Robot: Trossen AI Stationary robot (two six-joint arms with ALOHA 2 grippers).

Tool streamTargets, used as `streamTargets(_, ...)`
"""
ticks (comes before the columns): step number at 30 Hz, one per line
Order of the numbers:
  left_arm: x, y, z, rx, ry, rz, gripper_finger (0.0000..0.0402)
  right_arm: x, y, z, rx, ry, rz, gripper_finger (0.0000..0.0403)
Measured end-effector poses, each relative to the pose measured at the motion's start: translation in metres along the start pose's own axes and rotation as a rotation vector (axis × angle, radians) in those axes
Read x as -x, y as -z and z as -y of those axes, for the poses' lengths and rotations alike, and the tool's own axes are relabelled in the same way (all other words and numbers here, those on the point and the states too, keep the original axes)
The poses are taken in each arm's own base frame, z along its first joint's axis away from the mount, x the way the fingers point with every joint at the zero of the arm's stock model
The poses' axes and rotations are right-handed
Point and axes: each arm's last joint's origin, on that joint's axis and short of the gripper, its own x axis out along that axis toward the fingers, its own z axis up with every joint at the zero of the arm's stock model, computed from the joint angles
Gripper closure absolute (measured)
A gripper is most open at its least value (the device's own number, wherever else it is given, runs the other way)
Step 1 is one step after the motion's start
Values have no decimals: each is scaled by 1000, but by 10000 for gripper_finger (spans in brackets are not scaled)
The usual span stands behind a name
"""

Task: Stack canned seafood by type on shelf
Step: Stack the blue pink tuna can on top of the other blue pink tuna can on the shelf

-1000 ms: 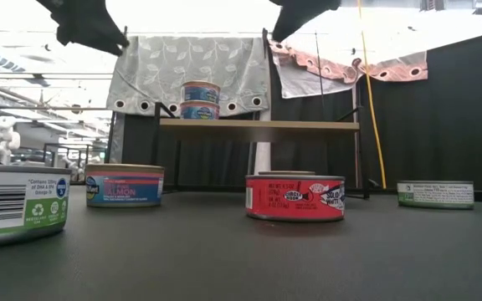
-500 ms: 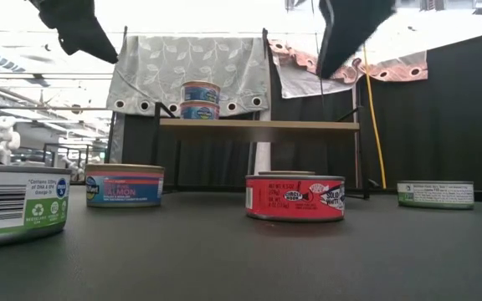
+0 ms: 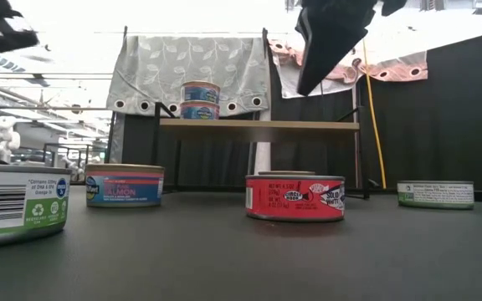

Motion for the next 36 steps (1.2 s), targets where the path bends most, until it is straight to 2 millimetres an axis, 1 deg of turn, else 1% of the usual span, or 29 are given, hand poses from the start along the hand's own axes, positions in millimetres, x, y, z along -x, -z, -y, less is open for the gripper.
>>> streamTargets(4, -16, 22, 23, -20, -18, -79, 325, 0, 0, 0, 12, 2, 4, 383)
streamTargets(7, -27, 34, 33, 21, -87, -69, 325, 0, 0, 0, 10, 1, 4, 388)
streamTargets(12, -52, 44, 39, 78, -204, -72, 325, 0, 0, 0, 32, 1, 5, 389)
streamTargets(15, -67, 48, 38, 97, -279, -109, 325, 0, -1, 1, 42, 1, 7, 389)
streamTargets(17, -74, 50, 36, 127, -321, -135, 325, -1, -2, 2, 45, 1, 11, 389)
streamTargets(20, -79, 53, 35, 174, -351, -163, 325, -1, -3, 2, 55, 0, 16, 389)
streamTargets(24, -78, 54, 33, 216, -375, -162, 325, -2, -4, 3, 70, -1, 24, 389)
streamTargets(27, -78, 54, 30, 229, -417, -149, 325, -3, -6, 6, 62, 1, 24, 389)
streamTargets(30, -81, 56, 28, 243, -454, -172, 325, -4, -6, 8, 57, 4, 22, 389)
streamTargets(36, -87, 58, 29, 260, -474, -184, 325, -4, -6, 8, 58, 2, 22, 389)
